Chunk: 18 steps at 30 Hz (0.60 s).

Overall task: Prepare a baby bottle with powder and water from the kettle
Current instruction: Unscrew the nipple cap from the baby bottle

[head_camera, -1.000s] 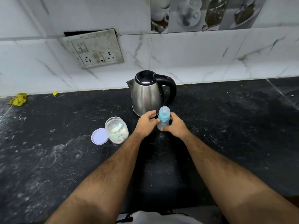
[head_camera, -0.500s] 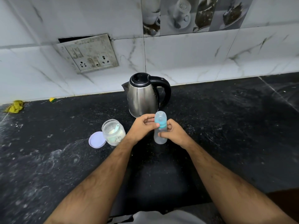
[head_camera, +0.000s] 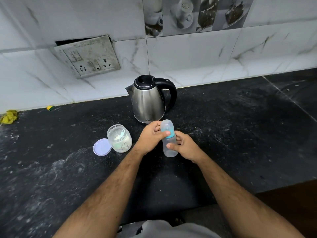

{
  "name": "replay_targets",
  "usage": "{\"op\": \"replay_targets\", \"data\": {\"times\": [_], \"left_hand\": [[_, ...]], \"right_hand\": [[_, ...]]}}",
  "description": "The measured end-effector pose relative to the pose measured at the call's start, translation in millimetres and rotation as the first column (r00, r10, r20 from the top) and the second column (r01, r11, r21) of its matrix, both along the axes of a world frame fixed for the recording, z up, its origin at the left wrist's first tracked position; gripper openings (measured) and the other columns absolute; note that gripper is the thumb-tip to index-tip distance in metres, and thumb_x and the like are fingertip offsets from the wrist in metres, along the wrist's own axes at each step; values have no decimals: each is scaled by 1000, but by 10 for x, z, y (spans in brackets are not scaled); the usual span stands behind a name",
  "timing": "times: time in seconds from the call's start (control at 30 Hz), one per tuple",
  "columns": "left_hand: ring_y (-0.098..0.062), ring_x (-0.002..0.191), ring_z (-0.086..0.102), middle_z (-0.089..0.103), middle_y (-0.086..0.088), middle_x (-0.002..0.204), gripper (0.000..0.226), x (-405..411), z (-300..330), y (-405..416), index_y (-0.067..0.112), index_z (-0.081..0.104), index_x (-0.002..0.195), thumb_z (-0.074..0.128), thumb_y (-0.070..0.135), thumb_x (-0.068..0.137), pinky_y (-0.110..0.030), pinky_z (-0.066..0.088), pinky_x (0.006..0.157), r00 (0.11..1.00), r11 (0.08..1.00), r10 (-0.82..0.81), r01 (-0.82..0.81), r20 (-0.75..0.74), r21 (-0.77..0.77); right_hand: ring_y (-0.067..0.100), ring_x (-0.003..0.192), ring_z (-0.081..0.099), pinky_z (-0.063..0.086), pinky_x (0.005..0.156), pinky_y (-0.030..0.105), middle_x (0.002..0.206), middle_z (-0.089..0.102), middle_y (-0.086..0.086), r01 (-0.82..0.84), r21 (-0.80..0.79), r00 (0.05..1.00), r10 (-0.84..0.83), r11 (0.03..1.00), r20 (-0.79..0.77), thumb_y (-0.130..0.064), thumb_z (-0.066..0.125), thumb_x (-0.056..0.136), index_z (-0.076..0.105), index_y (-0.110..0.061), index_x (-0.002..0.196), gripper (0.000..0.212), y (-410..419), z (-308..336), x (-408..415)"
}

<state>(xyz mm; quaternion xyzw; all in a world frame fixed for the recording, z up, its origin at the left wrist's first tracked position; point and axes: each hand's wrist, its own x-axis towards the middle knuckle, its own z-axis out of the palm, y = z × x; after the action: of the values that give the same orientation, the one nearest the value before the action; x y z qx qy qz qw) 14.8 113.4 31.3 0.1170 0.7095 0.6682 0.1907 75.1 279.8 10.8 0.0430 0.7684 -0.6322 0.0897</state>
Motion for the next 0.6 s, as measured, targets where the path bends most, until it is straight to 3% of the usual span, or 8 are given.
{"op": "replay_targets", "data": {"times": [0.17, 0.37, 0.53, 0.6], "left_hand": [[-12, 94, 73, 75, -2, 103, 31, 102, -20, 136, 15, 63, 112, 76, 16, 84, -28, 56, 81, 981, 982, 187, -188, -55, -23], [-18, 102, 71, 74, -7, 109, 42, 85, 42, 163, 7, 59, 121, 77, 8, 82, -31, 57, 87, 994, 993, 110, -110, -4, 40], [-8, 91, 72, 77, -2, 102, 35, -7, 123, 265, 11, 62, 115, 76, 11, 84, -16, 53, 73, 977, 963, 213, -214, 21, 165], [-8, 93, 71, 76, -4, 105, 37, -80, 109, 287, 11, 62, 115, 78, 10, 82, -17, 52, 75, 966, 952, 259, -259, 22, 163]], "right_hand": [[13, 98, 70, 56, 93, 37, 105, 74, -1, 168, 121, 983, -157, 978, -97, -12, 79, 82, 64, -14, 118, 39, -145, -84, 71], [14, 100, 70, 55, 95, 41, 107, 73, 0, 167, 106, 985, -161, 980, -59, -12, 81, 80, 63, -14, 118, 42, -50, -119, 84], [22, 102, 68, 53, 95, 47, 108, 72, 6, 245, 160, 970, -243, 956, -28, -12, 84, 76, 61, -9, 117, 47, 87, -181, 90], [22, 103, 67, 53, 95, 47, 110, 70, 7, 286, 170, 958, -286, 943, -25, -12, 84, 76, 60, -10, 117, 48, 167, -194, 77]]}}
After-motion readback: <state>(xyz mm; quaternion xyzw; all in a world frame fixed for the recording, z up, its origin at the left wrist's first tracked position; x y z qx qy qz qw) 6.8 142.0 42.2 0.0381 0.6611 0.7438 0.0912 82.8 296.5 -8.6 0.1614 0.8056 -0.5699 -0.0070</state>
